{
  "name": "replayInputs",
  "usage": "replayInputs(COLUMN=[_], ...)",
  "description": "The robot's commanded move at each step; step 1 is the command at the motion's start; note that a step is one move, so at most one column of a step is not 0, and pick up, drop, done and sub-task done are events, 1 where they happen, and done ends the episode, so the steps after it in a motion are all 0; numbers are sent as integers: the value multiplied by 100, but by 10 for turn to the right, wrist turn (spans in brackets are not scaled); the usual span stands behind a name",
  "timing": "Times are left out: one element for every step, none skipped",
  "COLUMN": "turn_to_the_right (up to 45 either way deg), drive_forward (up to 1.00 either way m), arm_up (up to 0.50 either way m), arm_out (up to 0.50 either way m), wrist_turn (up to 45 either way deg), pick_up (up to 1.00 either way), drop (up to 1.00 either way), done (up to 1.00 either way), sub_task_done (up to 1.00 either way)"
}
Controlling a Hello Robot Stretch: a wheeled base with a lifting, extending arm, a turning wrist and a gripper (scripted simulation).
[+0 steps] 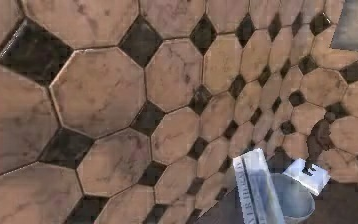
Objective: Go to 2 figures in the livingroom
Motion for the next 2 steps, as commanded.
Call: replayInputs(turn_to_the_right=[360, 0], drive_forward=[0, 0], arm_up=[0, 0], arm_out=[0, 0], wrist_turn=[0, 0], pick_up=[0, 0], drop=[0, 0], done=[0, 100], sub_task_done=[0, 0])
